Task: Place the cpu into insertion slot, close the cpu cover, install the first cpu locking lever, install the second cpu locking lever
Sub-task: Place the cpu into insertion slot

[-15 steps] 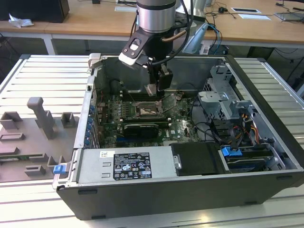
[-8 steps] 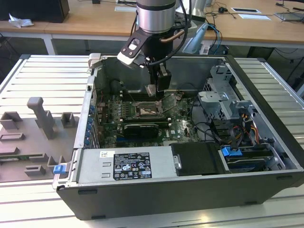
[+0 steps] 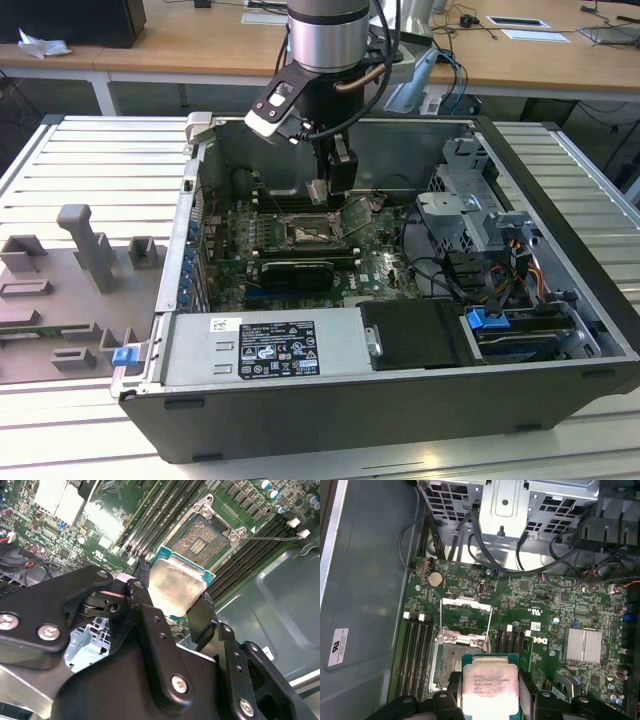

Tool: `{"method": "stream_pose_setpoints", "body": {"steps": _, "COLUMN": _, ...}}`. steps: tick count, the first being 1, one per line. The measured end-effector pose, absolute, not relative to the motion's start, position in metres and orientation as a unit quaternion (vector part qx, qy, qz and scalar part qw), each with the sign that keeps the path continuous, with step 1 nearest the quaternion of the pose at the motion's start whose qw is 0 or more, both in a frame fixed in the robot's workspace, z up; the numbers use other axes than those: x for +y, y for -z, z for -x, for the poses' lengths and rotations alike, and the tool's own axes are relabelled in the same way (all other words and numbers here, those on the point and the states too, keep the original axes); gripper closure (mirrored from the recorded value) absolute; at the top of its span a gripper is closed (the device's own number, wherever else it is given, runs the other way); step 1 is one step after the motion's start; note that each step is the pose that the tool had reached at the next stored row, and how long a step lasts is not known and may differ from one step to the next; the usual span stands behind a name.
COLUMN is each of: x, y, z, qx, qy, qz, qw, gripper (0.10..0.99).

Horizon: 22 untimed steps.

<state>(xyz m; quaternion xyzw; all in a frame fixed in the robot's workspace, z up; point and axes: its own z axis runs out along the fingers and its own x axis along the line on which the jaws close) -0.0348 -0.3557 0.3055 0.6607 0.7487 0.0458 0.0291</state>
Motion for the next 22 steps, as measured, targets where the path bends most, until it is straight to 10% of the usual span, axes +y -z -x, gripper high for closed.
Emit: {"method": "stream_pose_setpoints", "body": {"steps": 22, "x": -0.348, "y": -0.287, "z": 0.035, "qx": 0.712, "qy": -0.043, "qz": -0.700, "qw": 0.031, "gripper": 0.545}}
